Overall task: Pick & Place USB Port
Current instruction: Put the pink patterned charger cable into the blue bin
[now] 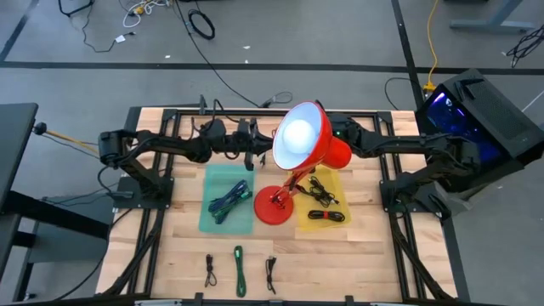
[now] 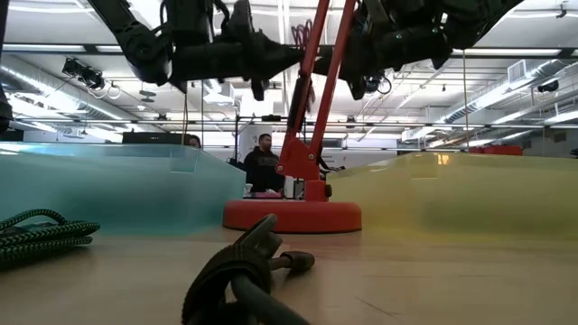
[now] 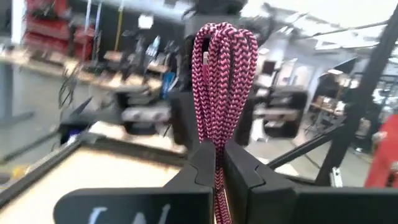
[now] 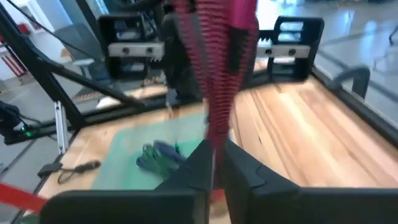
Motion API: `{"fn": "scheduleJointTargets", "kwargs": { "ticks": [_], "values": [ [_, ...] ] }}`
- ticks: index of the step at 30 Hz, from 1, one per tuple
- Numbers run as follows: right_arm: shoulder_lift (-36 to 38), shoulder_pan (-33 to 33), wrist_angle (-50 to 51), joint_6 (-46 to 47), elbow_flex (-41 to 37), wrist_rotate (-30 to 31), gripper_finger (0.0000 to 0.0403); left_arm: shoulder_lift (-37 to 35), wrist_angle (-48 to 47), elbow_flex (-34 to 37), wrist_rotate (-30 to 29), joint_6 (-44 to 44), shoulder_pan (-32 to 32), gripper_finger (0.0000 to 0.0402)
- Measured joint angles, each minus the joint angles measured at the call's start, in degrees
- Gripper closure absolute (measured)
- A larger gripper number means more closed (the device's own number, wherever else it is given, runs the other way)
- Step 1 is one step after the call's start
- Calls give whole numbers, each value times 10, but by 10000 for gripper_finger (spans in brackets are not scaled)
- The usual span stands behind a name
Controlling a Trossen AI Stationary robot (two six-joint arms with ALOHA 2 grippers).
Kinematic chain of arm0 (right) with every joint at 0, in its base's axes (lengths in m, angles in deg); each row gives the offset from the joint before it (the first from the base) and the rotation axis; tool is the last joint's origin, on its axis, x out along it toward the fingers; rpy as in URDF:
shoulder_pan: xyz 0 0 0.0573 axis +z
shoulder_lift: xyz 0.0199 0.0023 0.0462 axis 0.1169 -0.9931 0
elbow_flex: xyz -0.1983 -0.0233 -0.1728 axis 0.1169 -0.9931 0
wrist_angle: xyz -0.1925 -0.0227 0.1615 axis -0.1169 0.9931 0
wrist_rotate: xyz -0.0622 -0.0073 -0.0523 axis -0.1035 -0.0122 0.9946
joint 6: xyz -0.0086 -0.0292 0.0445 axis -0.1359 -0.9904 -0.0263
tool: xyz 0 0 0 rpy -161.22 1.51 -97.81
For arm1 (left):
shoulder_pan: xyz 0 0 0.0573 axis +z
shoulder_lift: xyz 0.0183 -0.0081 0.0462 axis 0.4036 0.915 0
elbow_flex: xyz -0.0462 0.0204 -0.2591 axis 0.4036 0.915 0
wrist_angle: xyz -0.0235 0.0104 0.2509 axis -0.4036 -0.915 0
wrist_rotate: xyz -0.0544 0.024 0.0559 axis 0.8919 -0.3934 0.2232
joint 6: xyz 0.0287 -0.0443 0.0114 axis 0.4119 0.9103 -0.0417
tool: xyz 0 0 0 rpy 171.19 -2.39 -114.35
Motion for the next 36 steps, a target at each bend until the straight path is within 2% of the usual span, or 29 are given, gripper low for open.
{"fn": "scheduleJointTargets", "kwargs": {
  "ticks": [5, 11, 15, 17, 23, 28, 36],
  "values": [
    [16, -13, 84, 0, 0, 0, 344, -65, -55, 47, -20, 8, 33, 391],
    [27, -22, 150, 0, 0, 31, 331, -206, -166, 141, -36, 21, 48, 391],
    [28, -22, 149, -8, 0, 32, 330, -307, -286, 192, -55, 39, 26, 391],
    [28, -22, 148, -15, 0, 54, 330, -355, -366, 207, -66, 56, 9, 391],
    [28, -26, 147, -18, 0, 115, 330, -461, -591, 205, -97, 128, -59, 391],
    [28, -27, 144, -20, 0, 116, 330, -496, -662, 205, -125, 203, -123, 391],
    [27, -27, 142, -17, 0, 116, 330, -487, -735, 205, -151, 317, -206, 382]
  ]
}}
